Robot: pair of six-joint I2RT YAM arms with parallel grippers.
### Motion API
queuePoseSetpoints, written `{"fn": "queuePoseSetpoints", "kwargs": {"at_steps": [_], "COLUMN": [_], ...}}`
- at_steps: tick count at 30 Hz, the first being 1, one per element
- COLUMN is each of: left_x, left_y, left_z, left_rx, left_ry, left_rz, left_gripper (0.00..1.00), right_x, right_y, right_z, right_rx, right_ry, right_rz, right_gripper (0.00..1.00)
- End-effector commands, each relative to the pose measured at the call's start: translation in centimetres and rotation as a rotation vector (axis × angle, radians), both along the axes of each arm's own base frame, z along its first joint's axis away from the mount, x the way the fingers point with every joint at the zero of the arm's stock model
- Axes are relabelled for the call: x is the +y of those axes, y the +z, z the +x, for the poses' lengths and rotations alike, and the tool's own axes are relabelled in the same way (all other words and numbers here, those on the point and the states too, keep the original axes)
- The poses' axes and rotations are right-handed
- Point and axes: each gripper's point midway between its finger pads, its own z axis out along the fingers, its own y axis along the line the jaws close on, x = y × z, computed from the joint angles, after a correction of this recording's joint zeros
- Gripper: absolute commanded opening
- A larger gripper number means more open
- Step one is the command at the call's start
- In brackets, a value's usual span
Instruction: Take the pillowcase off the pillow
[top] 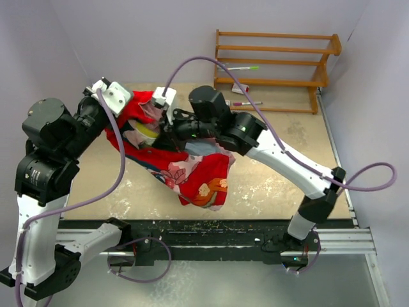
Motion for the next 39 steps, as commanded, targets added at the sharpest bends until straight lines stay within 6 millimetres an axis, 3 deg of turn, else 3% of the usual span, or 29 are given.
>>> {"fn": "queuePoseSetpoints", "kwargs": {"at_steps": [1, 8, 15, 22, 29, 33, 34, 35, 37, 39], "left_x": [3.4, 3.8, 5.8, 7.9, 9.3, 7.0, 5.9, 4.7, 2.3, 0.7], "left_y": [2.5, 1.0, -2.5, -4.5, -8.8, -10.2, -10.4, -10.2, -8.9, -6.2], "left_z": [2.1, 5.0, 6.6, 6.8, 6.8, 5.9, 5.4, 4.6, 2.3, -0.3], "left_rx": [-0.104, -0.078, -0.085, -0.098, -0.039, 0.045, 0.082, 0.114, 0.160, 0.163], "left_ry": [0.233, 0.327, 0.467, 0.568, 0.619, 0.467, 0.393, 0.312, 0.145, 0.015], "left_rz": [-0.140, -0.190, -0.084, -0.015, 0.063, 0.029, 0.022, 0.020, 0.015, 0.002], "left_gripper": [0.00, 0.00, 0.00, 0.00, 0.00, 0.00, 0.06, 0.20, 0.71, 0.97], "right_x": [-2.8, -4.4, -8.6, -12.0, -14.3, -14.4, -14.5, -14.8, -15.0, -14.9], "right_y": [6.1, 4.5, 6.5, 7.1, 8.7, 9.7, 10.0, 10.3, 11.3, 12.1], "right_z": [-2.8, -4.4, -5.0, -4.9, -5.2, -3.7, -3.0, -2.3, -1.0, 0.5], "right_rx": [-0.055, -0.012, -0.076, -0.115, -0.161, -0.177, -0.186, -0.196, -0.228, -0.255], "right_ry": [0.067, 0.086, 0.005, -0.079, -0.137, -0.209, -0.246, -0.287, -0.341, -0.391], "right_rz": [0.230, 0.226, 0.280, 0.285, 0.314, 0.332, 0.338, 0.343, 0.346, 0.324], "right_gripper": [0.00, 0.00, 0.00, 0.00, 0.00, 0.00, 0.00, 0.00, 0.00, 0.00]}}
